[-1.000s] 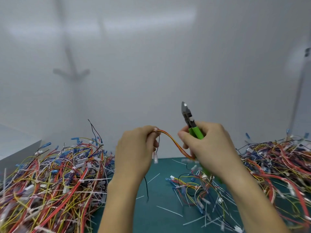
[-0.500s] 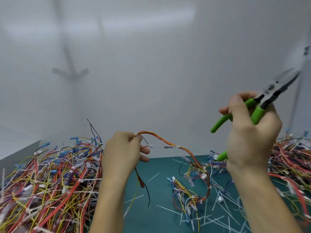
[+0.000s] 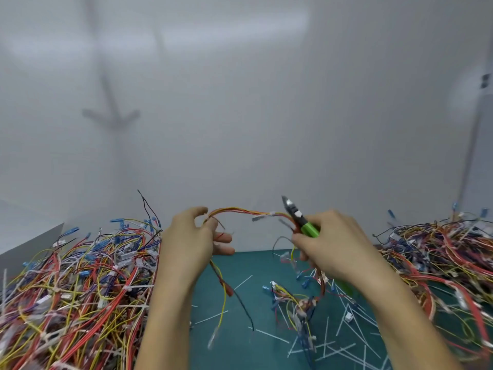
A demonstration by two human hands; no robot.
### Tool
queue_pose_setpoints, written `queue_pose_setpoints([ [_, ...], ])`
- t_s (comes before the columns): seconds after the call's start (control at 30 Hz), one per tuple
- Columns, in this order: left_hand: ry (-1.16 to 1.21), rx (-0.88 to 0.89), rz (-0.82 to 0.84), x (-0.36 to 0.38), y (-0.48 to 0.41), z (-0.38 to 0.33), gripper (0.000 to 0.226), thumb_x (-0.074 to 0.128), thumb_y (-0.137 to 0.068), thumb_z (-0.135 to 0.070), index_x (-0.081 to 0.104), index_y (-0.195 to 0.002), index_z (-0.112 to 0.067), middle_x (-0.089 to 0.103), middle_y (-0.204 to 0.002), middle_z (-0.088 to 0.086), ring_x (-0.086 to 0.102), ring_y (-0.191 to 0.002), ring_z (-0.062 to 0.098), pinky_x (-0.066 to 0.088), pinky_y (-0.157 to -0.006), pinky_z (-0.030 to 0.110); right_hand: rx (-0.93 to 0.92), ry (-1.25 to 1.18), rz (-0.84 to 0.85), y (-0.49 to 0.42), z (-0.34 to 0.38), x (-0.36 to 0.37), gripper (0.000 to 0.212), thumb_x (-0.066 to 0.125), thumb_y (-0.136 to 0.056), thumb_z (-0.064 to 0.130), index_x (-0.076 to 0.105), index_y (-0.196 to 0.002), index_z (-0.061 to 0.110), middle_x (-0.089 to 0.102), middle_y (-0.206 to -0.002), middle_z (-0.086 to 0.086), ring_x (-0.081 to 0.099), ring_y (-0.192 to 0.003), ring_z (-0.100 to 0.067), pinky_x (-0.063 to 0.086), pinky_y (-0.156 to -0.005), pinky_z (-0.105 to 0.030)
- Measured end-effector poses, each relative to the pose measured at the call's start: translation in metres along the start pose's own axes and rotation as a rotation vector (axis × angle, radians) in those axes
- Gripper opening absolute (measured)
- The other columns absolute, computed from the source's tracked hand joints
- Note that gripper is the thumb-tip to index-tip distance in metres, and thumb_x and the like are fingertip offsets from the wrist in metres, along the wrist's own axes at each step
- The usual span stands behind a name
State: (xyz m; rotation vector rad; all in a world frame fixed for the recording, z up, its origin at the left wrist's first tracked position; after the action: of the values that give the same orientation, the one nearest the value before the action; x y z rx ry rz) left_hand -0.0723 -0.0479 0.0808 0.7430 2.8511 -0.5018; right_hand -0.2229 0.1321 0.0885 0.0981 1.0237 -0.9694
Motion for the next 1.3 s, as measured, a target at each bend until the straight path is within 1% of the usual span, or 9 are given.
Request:
queue_pose_setpoints([
  [0.2,-0.367,0.055,0.425,0.035,0.007,0.005,0.062,0.037,-0.081,0.017,0.062,-0.121,-0.023,0.07,-0.106,0.003,0.065,-0.107,0.019,0.052,-0.096,0.038,-0.085,-0.551,-0.217,0.002,0.006,-0.022,0.01,0.067,-0.09,0.022,0.07,-0.08,0.024,0.074,-0.068,0.008,0.068,-0.057,-0.011,0.061,-0.07,-0.047],
  [0.4,-0.013,0.065,0.651,0.057,0.022,-0.008,0.071,0.035,-0.079,0.022,0.052,-0.129,-0.025,0.065,-0.124,-0.003,0.062,-0.115,0.007,0.05,-0.076,0.011,-0.236,-0.784,-0.255,0.008,0.015,-0.038,0.034,0.06,-0.089,-0.006,0.075,-0.084,0.024,0.072,-0.07,0.006,0.063,-0.056,-0.009,0.06,-0.062,-0.035],
  [0.5,0.233,0.045,0.683,0.054,0.024,-0.014,0.071,0.043,-0.062,0.003,0.057,-0.128,-0.021,0.068,-0.126,-0.002,0.063,-0.117,0.012,0.048,-0.087,0.022,-0.276,-0.844,-0.229,0.009,0.015,-0.043,0.036,0.058,-0.087,-0.013,0.075,-0.093,0.018,0.07,-0.068,-0.002,0.061,-0.059,-0.012,0.058,-0.063,-0.029],
  [0.67,0.378,-0.042,0.602,0.051,0.012,-0.009,0.043,0.046,-0.085,-0.025,0.064,-0.123,-0.013,0.072,-0.117,0.002,0.067,-0.112,0.017,0.041,-0.107,0.045,-0.34,-0.837,-0.183,0.009,0.02,-0.041,0.031,0.065,-0.089,-0.008,0.075,-0.097,0.02,0.076,-0.085,-0.008,0.069,-0.08,-0.034,0.058,-0.077,-0.041],
  [0.83,0.633,-0.339,0.603,0.081,0.019,0.007,0.062,0.034,-0.1,-0.052,0.069,-0.105,-0.001,0.071,-0.109,0.02,0.069,-0.104,0.036,0.056,-0.087,0.049,-0.419,-0.66,0.029,0.011,0.038,-0.014,0.037,0.061,-0.088,-0.012,0.075,-0.097,0.021,0.076,-0.097,-0.001,0.071,-0.095,-0.026,0.057,-0.091,-0.042],
  [0.93,0.944,-0.481,0.644,0.096,0.026,0.003,0.058,0.047,-0.096,-0.043,0.071,-0.079,0.007,0.069,-0.087,0.024,0.07,-0.082,0.037,0.06,-0.072,0.048,-0.442,-0.548,0.225,0.016,0.049,0.006,0.037,0.059,-0.086,-0.01,0.075,-0.1,0.021,0.076,-0.098,0.002,0.072,-0.096,-0.02,0.055,-0.093,-0.047],
  [1.1,1.157,-0.559,0.339,0.084,0.014,0.016,0.053,0.065,-0.068,-0.005,0.061,-0.12,0.003,0.072,-0.109,0.013,0.071,-0.089,0.023,0.053,-0.084,0.035,-0.408,-0.476,0.392,0.02,0.045,0.019,0.021,0.066,-0.091,0.006,0.077,-0.097,0.023,0.072,-0.082,-0.003,0.065,-0.074,-0.012,0.052,-0.074,-0.022],
  [1.2,1.172,-0.525,0.272,0.069,0.007,0.018,0.031,0.056,-0.072,0.005,0.061,-0.098,-0.011,0.069,-0.083,0.003,0.069,-0.065,0.013,0.049,-0.087,0.029,-0.325,-0.538,0.327,0.016,0.04,0.015,0.011,0.066,-0.093,0.019,0.077,-0.096,0.023,0.068,-0.07,0.01,0.068,-0.069,-0.008,0.053,-0.07,-0.018],
  [1.3,1.117,-0.465,0.295,0.058,0.005,0.012,0.025,0.05,-0.072,0.006,0.053,-0.087,-0.013,0.064,-0.069,-0.001,0.065,-0.056,0.011,0.05,-0.064,0.022,-0.157,-0.575,0.145,0.005,0.024,0.006,0.025,0.06,-0.093,0.044,0.075,-0.089,0.024,0.068,-0.065,0.017,0.068,-0.064,-0.006,0.052,-0.066,-0.02],
])
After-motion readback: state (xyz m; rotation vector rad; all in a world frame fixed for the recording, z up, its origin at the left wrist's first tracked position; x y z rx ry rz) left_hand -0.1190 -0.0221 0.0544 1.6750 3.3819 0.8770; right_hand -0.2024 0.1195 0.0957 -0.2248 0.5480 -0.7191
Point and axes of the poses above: each hand's wrist, its own y-axis away from the middle knuckle, its own x-axis out of the palm, z = x × y, the point moved 8 cm from there along -y, towards the middle knuckle
